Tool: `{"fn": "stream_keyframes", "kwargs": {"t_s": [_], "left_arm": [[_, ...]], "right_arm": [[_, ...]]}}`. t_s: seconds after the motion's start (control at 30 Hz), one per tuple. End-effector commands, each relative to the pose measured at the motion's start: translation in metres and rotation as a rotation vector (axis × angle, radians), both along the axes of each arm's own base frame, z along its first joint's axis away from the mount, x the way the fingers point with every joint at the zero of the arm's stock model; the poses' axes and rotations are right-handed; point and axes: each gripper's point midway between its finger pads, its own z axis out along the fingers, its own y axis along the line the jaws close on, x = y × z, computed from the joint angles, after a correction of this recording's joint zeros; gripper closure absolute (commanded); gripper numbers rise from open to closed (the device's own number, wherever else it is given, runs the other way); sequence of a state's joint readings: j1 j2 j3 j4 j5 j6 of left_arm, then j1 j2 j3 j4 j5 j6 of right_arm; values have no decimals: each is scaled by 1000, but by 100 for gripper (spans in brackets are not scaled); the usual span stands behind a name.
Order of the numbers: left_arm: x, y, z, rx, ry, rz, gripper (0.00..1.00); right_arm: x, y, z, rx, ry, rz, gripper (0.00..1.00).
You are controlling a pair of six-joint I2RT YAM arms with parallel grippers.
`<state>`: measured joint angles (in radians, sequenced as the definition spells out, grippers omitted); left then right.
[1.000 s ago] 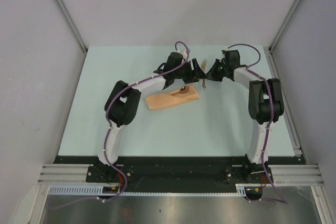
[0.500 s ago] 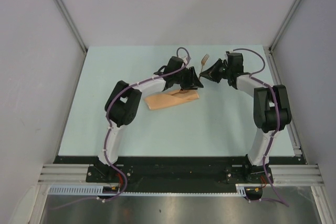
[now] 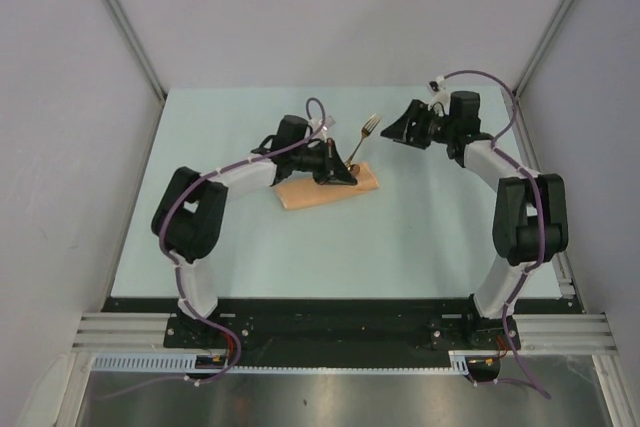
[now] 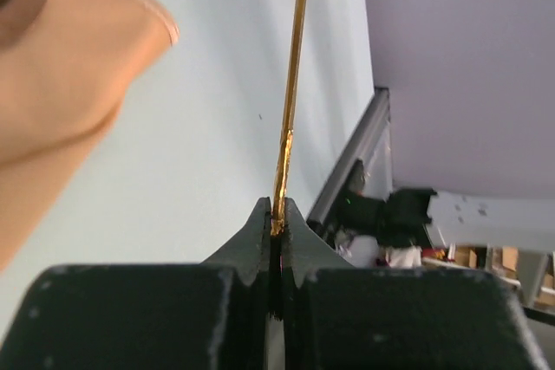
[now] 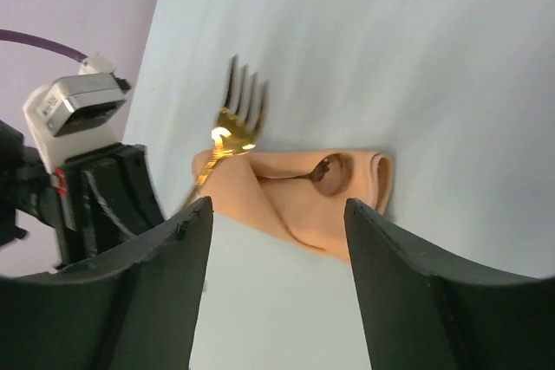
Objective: Fold the napkin into a case and place the utensils inside
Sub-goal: Pass from the right arm to the left, then pass from the left arm to the right
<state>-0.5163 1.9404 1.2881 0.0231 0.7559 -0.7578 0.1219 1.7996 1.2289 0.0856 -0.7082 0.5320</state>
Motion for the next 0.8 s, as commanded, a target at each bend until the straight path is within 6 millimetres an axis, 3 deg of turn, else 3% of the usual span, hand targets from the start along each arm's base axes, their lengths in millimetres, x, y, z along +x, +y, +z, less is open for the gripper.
{"fn": "stream_keyframes", "kwargs": {"t_s": [0.0,0.1,0.23,0.3,0.4,0.5,0.6,0.7,0.77], "left_arm": [[-38,26,53,-111,-83,-134,100],[-58,40,48,-103,-53,-150,100],[-70,45,40,-106,-35,-166,100],[-74,45,41,-119,-12,-172,100],[-77,46,42,-122,-21,-181,100],[-77,47,42,-128,-29,-194,100],[-75,48,43,-130,-30,-194,100],[-73,49,44,-142,-29,-199,100],[-72,51,44,-147,-26,-204,100]], "right_arm": [[-1,-5,45,-78,-268,196,33],[-12,14,49,-50,-297,316,35],[-19,40,60,-5,-358,409,38],[-14,48,56,-5,-349,425,40],[-12,60,52,2,-334,465,50],[-13,62,49,14,-319,476,77],[-20,61,40,17,-287,492,81],[-24,59,35,22,-274,503,71],[-28,59,31,29,-267,518,70]]}}
